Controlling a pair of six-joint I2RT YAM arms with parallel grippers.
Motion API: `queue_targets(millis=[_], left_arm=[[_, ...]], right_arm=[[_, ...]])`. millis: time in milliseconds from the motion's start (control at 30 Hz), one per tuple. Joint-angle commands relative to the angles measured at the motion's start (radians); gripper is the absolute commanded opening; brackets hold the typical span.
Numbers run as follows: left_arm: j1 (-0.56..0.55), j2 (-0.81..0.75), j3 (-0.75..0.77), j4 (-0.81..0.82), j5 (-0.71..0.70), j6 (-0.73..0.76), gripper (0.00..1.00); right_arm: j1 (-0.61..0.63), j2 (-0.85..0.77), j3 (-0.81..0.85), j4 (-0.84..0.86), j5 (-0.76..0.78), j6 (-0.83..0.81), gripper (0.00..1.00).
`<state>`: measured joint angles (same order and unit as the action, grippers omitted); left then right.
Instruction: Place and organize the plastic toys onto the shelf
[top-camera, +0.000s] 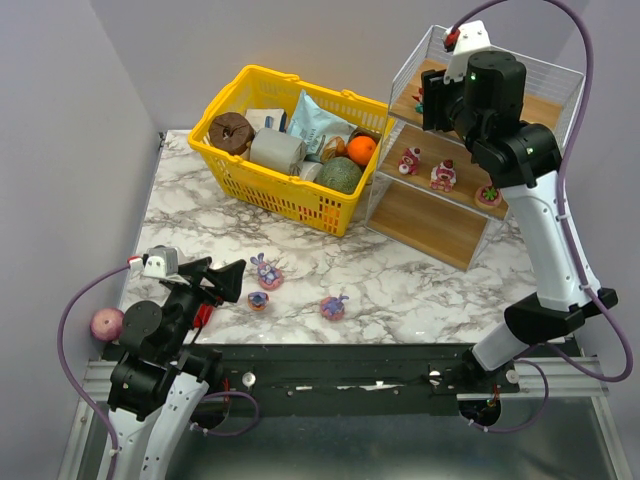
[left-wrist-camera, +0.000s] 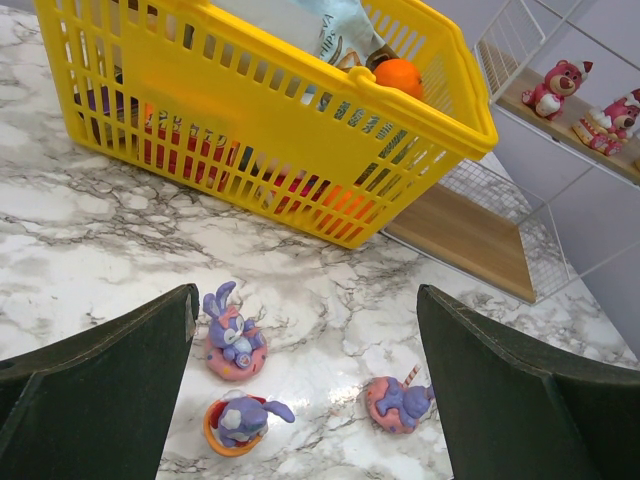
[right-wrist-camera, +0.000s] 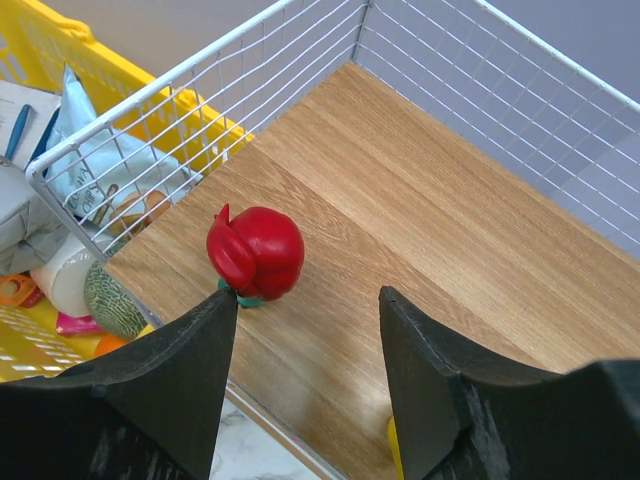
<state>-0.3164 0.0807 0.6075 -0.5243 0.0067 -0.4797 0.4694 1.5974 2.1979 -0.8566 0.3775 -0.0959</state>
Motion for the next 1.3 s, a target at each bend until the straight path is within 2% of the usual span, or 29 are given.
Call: queue_targets(millis=[0, 233, 500, 600, 700, 733, 833, 933, 1100, 1267], left_arm=[[-0.003, -0.001, 0.0, -0.008, -0.022, -0.003, 0.99], [-0.003, -0.002, 0.0, -0.008, -0.025, -0.003, 0.99], [-0.003, -0.004, 0.0, -0.009, -0.025, -0.003, 0.99], [-0.003, -0.004, 0.0, -0.009, -0.024, -0.003, 0.99], [-0.003, -0.007, 0.0, -0.009, -0.025, -0.003, 0.99], [-0.003, -0.009, 0.0, -0.009, -0.025, -0.003, 0.99], [-0.003, -0.012, 0.0, -0.009, -0.025, -0.005, 0.99], [-0.003, -0.01, 0.0, -0.009, -0.024, -0.003, 0.99], [-0.003, -0.01, -0.002, -0.008, -0.02, -0.003, 0.99], [-0.003, -0.007, 0.0, -0.008, -0.02, -0.003, 0.99]], right_arm=[[-0.005, -0.037, -0.023, 0.048, -0.04, -0.011, 0.65], [-0.005, -0.054, -0.017, 0.067, -0.13, 0.007, 0.65], [-0.005, -0.105, -0.012, 0.06, -0.158, 0.022, 0.65], [-0.005, -0.154, -0.026, 0.07, -0.183, 0.044, 0.59], [-0.005, -0.203, -0.046, 0.062, -0.21, 0.073, 0.46], [-0.005, -0.218, -0.053, 0.05, -0.212, 0.082, 0.36], [-0.005, -0.267, -0.104, 0.019, -0.215, 0.12, 0.21], [-0.005, -0.318, -0.187, -0.002, -0.178, 0.153, 0.11], [-0.005, -0.347, -0.274, -0.018, -0.075, 0.191, 0.01], [-0.005, -0.332, -0.297, -0.022, -0.02, 0.208, 0.01]])
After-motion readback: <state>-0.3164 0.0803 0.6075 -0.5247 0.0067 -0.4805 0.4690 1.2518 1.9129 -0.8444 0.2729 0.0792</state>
